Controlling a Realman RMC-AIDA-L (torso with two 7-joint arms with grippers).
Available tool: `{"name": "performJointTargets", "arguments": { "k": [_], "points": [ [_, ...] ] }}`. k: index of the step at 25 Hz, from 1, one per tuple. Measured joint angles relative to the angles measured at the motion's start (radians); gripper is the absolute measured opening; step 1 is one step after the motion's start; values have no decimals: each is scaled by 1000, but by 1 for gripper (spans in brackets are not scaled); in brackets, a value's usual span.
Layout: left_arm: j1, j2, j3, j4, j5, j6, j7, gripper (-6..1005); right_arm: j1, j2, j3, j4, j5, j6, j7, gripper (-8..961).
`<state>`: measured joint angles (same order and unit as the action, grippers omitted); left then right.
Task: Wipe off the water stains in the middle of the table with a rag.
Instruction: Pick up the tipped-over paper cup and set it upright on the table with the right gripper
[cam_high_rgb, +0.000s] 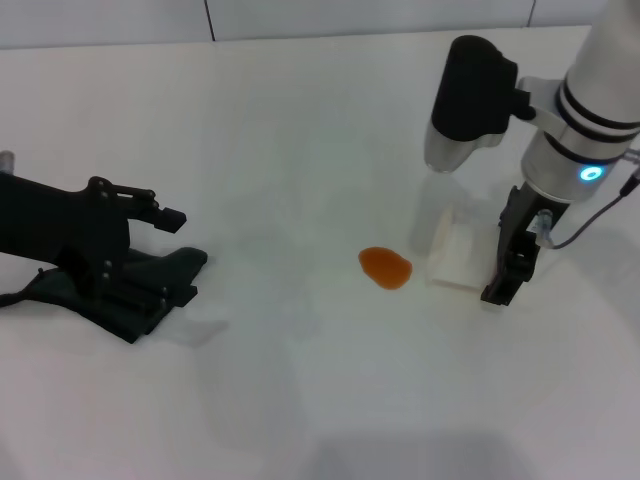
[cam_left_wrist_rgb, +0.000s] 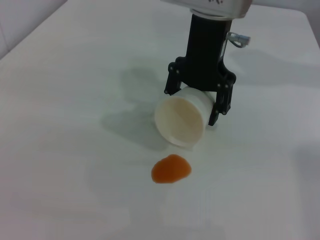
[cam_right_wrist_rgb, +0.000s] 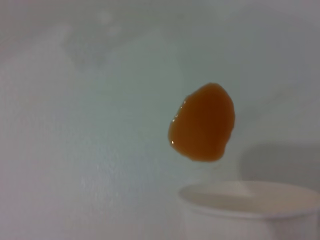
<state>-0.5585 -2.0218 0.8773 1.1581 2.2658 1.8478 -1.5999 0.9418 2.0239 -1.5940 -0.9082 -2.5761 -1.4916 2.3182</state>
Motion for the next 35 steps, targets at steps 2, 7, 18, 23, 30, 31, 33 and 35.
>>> {"name": "performJointTargets", "arguments": {
  "k": [2, 7, 18, 23, 30, 31, 33, 35],
  "points": [
    [0, 0, 0, 0, 0, 0, 0, 881, -23, -3, 7, -25, 0, -2, -3, 749],
    [0, 2, 0, 0, 0, -1, -2, 880, -140, -7, 91, -197, 7, -23, -23, 725],
    [3, 12, -6, 7, -1, 4, -7, 880, -477, -10, 453, -384, 443, -14, -363, 678],
    [-3, 26, -8, 12, -17, 15, -12, 879, -583, -13, 537, -256, 727, 11, -616, 677],
    [-5, 35, -11, 13, -28, 23, -11, 879, -581, -16, 569, 99, 895, 23, -977, 676],
    [-5, 35, -11, 13, -28, 23, -11, 879, -573, -15, 568, 155, 925, 24, -1041, 676],
    [-6, 35, -11, 14, -28, 24, -9, 878, -560, -12, 566, 257, 984, 27, -1163, 674],
    [-7, 35, -11, 14, -29, 24, -7, 878, -547, -10, 567, 353, 1052, 34, -1268, 673]
  ]
}}
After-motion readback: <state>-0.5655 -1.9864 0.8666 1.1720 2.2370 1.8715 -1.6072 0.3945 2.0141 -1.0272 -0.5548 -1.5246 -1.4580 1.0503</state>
